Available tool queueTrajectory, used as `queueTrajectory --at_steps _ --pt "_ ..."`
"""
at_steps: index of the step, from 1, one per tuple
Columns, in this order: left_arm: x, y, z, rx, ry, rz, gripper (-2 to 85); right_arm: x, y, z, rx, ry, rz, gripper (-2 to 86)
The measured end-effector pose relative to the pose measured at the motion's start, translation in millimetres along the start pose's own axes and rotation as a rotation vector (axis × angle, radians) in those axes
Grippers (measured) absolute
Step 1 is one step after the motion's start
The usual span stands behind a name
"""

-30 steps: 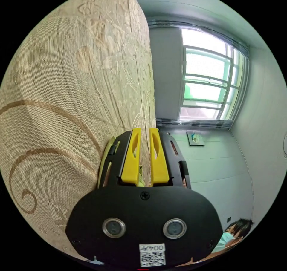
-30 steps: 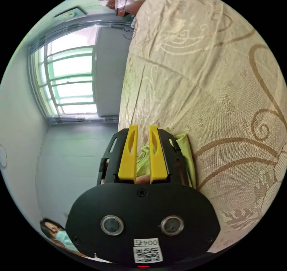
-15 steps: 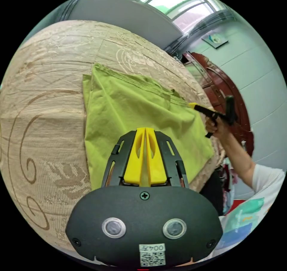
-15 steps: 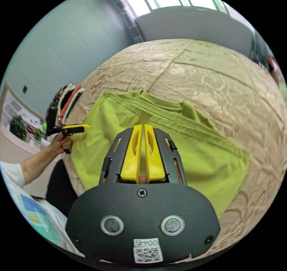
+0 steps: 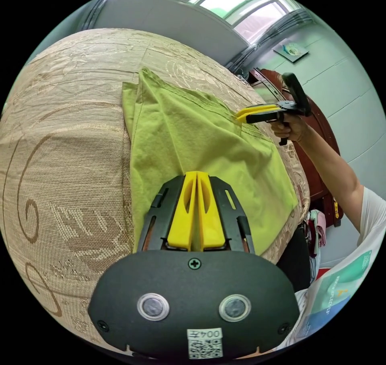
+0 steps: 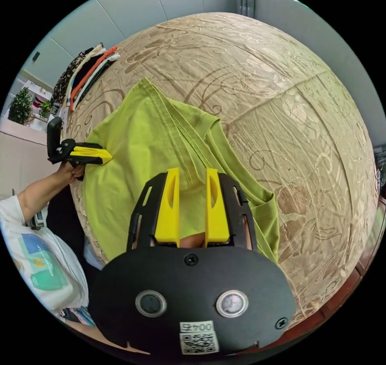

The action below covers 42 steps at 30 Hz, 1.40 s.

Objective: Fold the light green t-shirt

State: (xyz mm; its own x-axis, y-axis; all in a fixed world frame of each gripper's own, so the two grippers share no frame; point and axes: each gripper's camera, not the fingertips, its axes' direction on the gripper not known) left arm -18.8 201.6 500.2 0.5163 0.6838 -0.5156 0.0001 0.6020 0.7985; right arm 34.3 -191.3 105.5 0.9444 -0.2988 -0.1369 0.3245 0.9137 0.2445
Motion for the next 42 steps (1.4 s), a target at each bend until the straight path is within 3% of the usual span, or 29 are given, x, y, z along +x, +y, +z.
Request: queueTrajectory --at_steps 3,6,11,15,20,24,26,28,33,37,39,42 --pt "-8 3 4 0.001 0.019 -0.007 0.7 -5 -10 9 -0.071 0.047 -0.023 3.6" --pt "-13 6 7 0.003 0.025 -0.009 0.7 -8 -15 0 -0.008 0.138 -0.013 0.5" --pt "-17 8 9 0.002 0.0 0.0 0.7 19 -9 -11 0.132 0.215 0.277 2.2" --pt "-22 8 9 0.001 0.005 -0.004 0.7 25 39 -36 0.289 0.178 0.393 3.8" --pt "-30 5 5 -0.004 0.02 -0.014 0.5 27 161 -59 0.502 -0.026 0.546 -0.1" --pt "-33 -3 -13 -0.002 0.099 -0.065 0.2 33 268 -47 0.486 -0.069 0.712 -0.6" --pt "-20 -16 -48 0.107 0.193 -0.022 0.2 42 302 -42 0.49 -0.079 0.756 -0.7" --pt "-12 -36 -65 0.157 0.155 0.015 0.2 60 325 -39 0.472 -0.06 0.809 -0.7" --pt "-6 -116 -44 0.094 0.05 0.065 0.2 84 307 -38 0.429 -0.011 0.763 -0.7" --pt "2 -177 14 -0.1 -0.013 0.145 0.2 86 261 -20 0.292 0.072 0.532 -0.7" --pt "2 -191 43 -0.215 -0.151 0.174 0.3 96 252 -4 0.191 0.134 0.486 -0.7" --pt "-25 -205 36 -0.154 -0.159 0.101 0.4 140 281 -12 0.283 0.044 0.624 -0.7"
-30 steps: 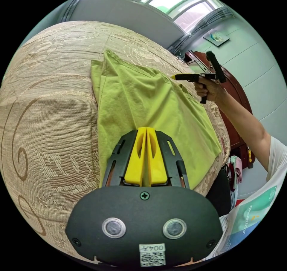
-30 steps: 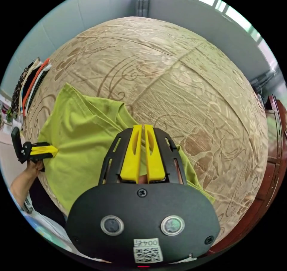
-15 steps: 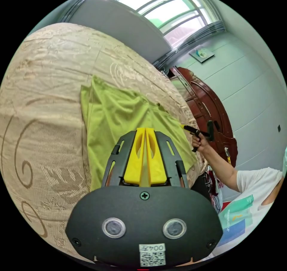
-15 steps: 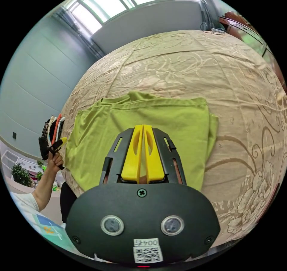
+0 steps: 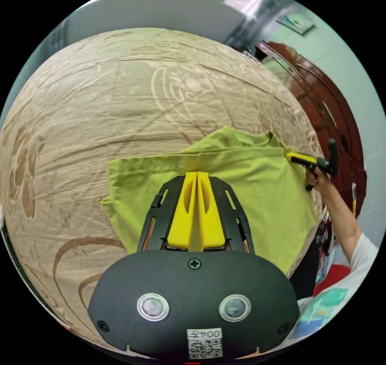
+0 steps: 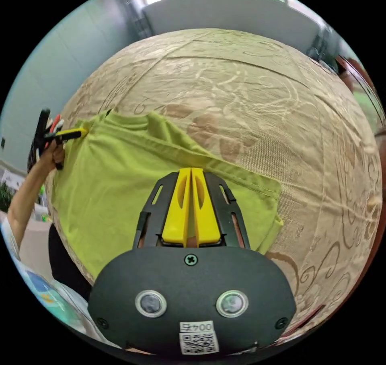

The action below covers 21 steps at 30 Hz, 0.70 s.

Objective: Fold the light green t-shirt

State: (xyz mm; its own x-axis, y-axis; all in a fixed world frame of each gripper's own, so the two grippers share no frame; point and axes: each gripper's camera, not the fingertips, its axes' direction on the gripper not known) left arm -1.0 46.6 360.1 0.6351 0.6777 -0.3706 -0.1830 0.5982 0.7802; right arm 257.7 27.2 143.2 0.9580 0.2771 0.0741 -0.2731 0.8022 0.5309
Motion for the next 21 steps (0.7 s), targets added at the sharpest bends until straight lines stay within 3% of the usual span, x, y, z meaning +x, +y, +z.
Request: queueTrajectory --at_steps 3,4,6,7,9,12,15,19,21 --pt "-54 16 -38 0.177 0.063 -0.231 0.3 50 14 -20 0.093 -0.123 0.172 -0.7" --pt "-67 26 -50 0.251 0.16 -0.274 0.3 57 22 -28 0.131 -0.158 0.183 -0.7" --pt "-65 33 -57 0.312 0.29 -0.24 0.3 60 30 -33 0.159 -0.193 0.17 -0.7" --pt "-52 28 -51 0.26 0.279 -0.162 0.3 63 33 -27 0.125 -0.131 0.174 -0.7" --pt "-47 20 -29 0.082 0.014 -0.189 0.3 78 38 -19 0.055 -0.025 0.238 -0.7" --pt "-77 32 -61 0.215 0.137 -0.343 0.2 85 59 -53 0.165 0.017 0.297 -0.7" --pt "-61 49 -106 0.267 0.243 -0.238 0.2 58 93 -81 0.179 -0.034 0.168 -0.7" --pt "-9 105 -98 0.043 0.206 -0.07 0.3 32 163 -85 0.094 -0.214 0.085 -0.7" --pt "-17 128 -77 -0.058 0.103 -0.124 0.3 38 190 -71 0.006 -0.2 0.105 -0.7"
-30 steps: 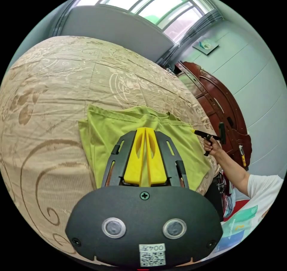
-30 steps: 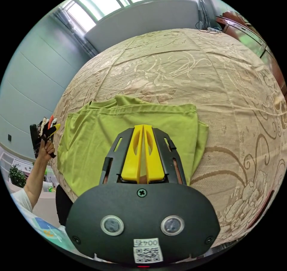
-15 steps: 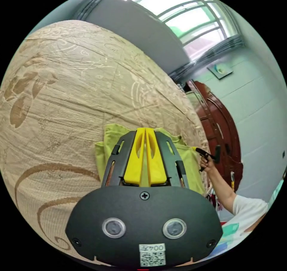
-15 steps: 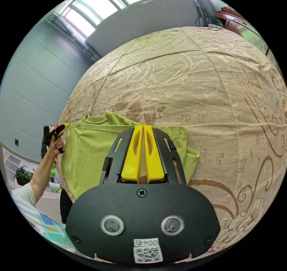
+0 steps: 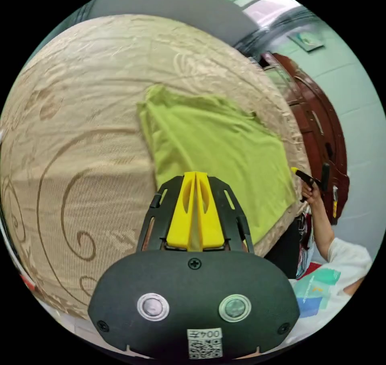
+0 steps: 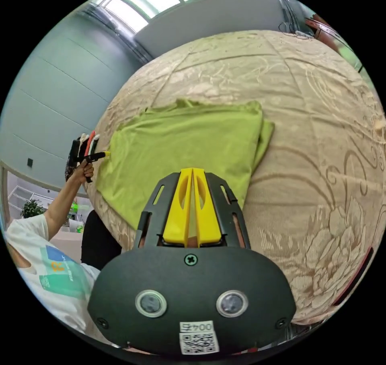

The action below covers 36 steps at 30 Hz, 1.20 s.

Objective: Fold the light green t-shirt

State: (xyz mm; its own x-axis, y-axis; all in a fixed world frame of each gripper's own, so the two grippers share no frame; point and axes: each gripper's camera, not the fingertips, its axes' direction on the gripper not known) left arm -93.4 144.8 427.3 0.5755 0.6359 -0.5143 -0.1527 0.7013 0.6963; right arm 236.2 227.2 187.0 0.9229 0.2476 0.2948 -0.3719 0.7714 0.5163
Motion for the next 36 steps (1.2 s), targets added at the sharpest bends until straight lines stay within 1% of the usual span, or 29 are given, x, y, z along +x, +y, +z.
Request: queueTrajectory --at_steps 1,2,3,4,5,6,7,8,9,10,11,12,13,14,15,17,18,19,22,24,28,32,36 --pt "-23 9 5 -0.026 0.021 -0.084 0.3 17 15 4 -0.042 0.088 0.074 -0.7" --pt "-44 20 -6 0.048 0.122 -0.176 0.3 24 23 2 -0.044 0.114 0.102 -0.7" --pt "-50 26 -16 0.1 0.137 -0.224 0.3 34 39 -13 -0.006 0.122 0.147 -0.7" --pt "-49 37 -36 0.193 0.15 -0.237 0.3 34 56 -33 0.081 0.107 0.179 -0.7" --pt "-38 45 -51 0.229 0.166 -0.198 0.3 31 65 -40 0.118 0.081 0.178 -0.7" --pt "-30 49 -56 0.229 0.175 -0.176 0.2 24 81 -47 0.149 0.012 0.16 -0.7" --pt "-14 58 -58 0.204 0.196 -0.134 0.2 15 93 -41 0.115 -0.042 0.132 -0.7" --pt "3 72 -51 0.164 0.224 -0.086 0.2 11 98 -35 0.079 -0.048 0.114 -0.7" --pt "10 79 -45 0.136 0.228 -0.059 0.2 8 108 -22 -0.002 0.009 0.103 -0.7" --pt "17 91 -27 0.056 0.177 -0.031 0.2 17 118 -11 -0.059 0.113 0.162 -0.6" --pt "10 104 -8 -0.04 0.071 -0.088 0.3 24 124 -12 -0.058 0.122 0.2 -0.6" --pt "3 112 -3 -0.057 0.044 -0.125 0.3 36 138 -25 0.026 0.02 0.271 -0.5" --pt "-7 129 -9 0.019 0.137 -0.161 0.3 43 154 -43 0.123 -0.052 0.317 -0.3" --pt "-10 146 -22 0.111 0.192 -0.198 0.3 42 162 -51 0.166 -0.07 0.314 -0.1" --pt "-8 154 -29 0.147 0.209 -0.193 0.4 39 176 -65 0.211 -0.063 0.293 0.3" --pt "2 182 -43 0.18 0.256 -0.168 0.6 35 194 -73 0.196 0.015 0.248 2.1" --pt "2 190 -45 0.183 0.265 -0.168 0.7 36 205 -74 0.177 0.056 0.225 4.4" --pt "2 208 -47 0.202 0.279 -0.167 1.0 40 215 -74 0.166 0.063 0.218 5.5" --pt "-7 257 -49 0.236 0.284 -0.156 2.3 48 236 -81 0.206 -0.022 0.226 7.9" --pt "-7 282 -49 0.237 0.256 -0.12 3.8 50 244 -81 0.224 -0.06 0.233 8.4" --pt "25 311 -41 0.203 0.088 0.04 6.8 50 248 -73 0.2 -0.097 0.271 8.5" --pt "71 312 -26 0.206 -0.074 0.208 7.5 45 249 -72 0.222 -0.135 0.297 7.9" --pt "104 305 -11 0.167 -0.189 0.346 7.9 31 250 -72 0.225 -0.153 0.306 7.0"
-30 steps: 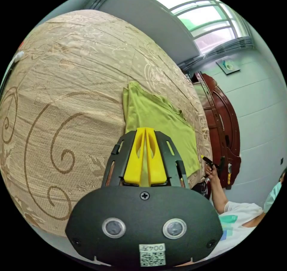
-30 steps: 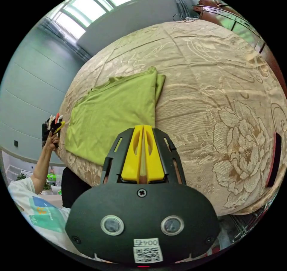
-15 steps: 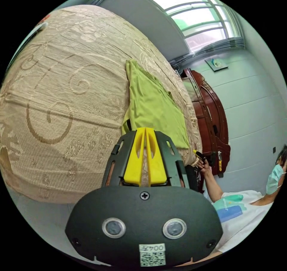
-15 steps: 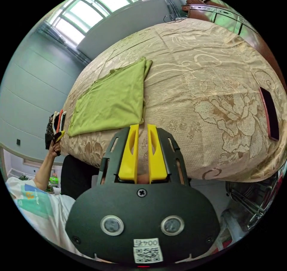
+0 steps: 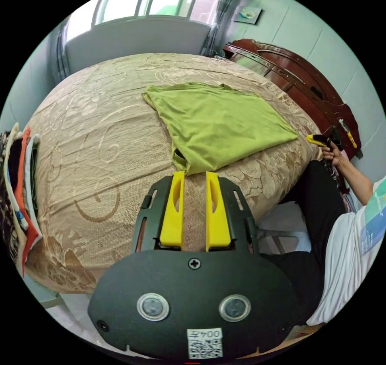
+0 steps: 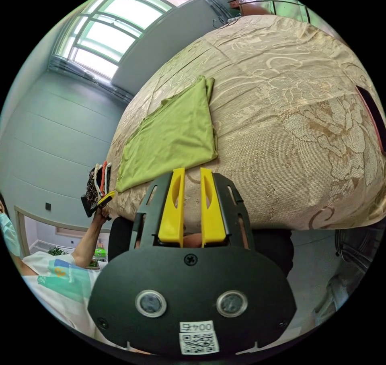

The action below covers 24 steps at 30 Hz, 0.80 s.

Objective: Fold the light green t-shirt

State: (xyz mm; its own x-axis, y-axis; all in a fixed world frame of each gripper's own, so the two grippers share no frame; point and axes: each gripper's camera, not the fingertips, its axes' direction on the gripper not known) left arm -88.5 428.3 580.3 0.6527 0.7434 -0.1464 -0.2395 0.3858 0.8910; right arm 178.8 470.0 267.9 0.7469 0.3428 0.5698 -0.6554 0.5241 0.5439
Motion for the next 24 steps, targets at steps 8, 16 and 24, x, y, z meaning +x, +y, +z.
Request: queueTrajectory --at_steps 8,16,24 --pt "46 -13 14 -0.095 -0.093 0.252 7.6 -19 9 8 -0.031 -0.001 0.014 5.8" --pt "70 -26 31 -0.201 -0.093 0.385 6.5 -38 4 20 -0.051 -0.026 0.043 4.7" --pt "58 -21 28 -0.204 -0.019 0.319 3.1 -55 1 27 -0.055 -0.017 0.057 4.3"
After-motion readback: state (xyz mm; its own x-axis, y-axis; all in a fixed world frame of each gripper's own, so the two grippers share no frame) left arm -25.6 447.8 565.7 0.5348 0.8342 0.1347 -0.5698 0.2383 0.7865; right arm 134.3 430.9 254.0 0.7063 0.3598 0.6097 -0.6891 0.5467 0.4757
